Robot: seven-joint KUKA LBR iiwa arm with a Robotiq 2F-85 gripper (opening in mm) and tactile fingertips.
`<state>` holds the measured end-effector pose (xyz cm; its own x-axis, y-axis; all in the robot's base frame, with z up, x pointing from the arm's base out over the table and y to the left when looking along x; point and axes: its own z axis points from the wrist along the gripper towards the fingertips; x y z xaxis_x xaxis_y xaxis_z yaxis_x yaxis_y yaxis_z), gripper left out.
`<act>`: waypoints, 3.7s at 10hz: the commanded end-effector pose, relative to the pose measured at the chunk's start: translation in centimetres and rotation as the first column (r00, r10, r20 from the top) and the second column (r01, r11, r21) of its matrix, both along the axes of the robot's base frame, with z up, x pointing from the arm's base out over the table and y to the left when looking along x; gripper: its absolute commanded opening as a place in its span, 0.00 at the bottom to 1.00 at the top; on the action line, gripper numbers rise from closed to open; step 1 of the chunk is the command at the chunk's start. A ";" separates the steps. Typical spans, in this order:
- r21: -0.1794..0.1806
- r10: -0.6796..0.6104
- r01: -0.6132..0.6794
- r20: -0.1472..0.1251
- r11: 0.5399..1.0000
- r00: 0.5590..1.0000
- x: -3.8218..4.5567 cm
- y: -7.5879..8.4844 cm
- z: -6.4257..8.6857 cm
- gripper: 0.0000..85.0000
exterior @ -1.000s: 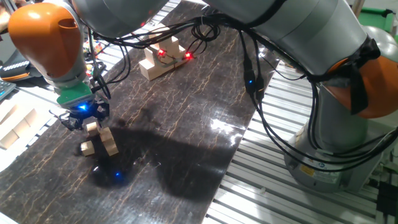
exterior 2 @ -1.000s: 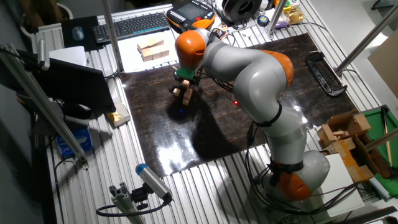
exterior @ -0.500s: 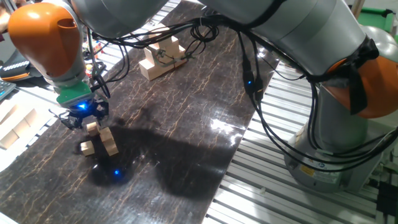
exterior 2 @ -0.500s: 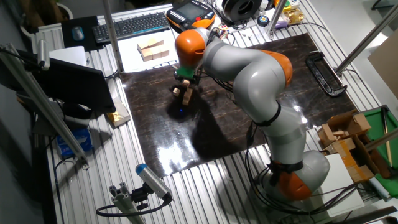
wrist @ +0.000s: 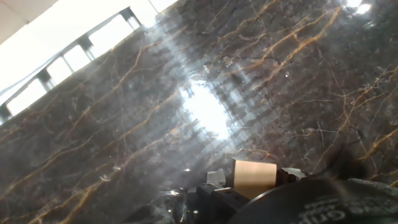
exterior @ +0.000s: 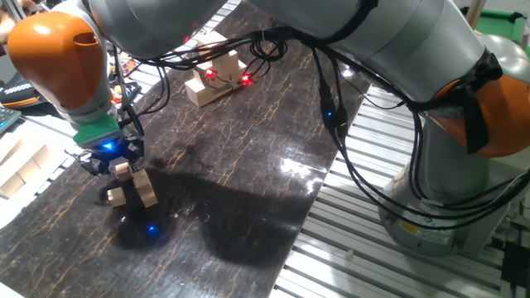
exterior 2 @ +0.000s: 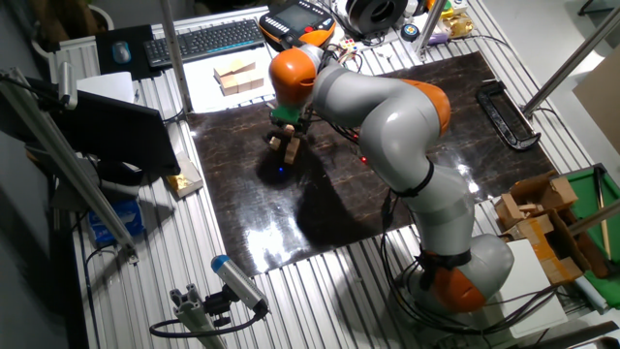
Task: Stack the blocks into a pyramid shape
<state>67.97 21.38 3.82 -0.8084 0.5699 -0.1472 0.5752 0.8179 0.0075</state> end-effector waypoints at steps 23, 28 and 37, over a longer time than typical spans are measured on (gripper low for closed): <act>0.033 0.063 -0.061 -0.049 0.998 0.997 -5.08 -0.4 3.7 0.01; 0.033 0.044 -0.043 -0.051 0.999 0.998 -5.43 -0.1 3.5 0.01; 0.029 0.032 -0.030 -0.052 0.999 0.998 -5.68 0.1 3.2 0.01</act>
<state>62.29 21.48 7.03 -0.8319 0.5478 -0.0886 0.5499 0.8352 0.0008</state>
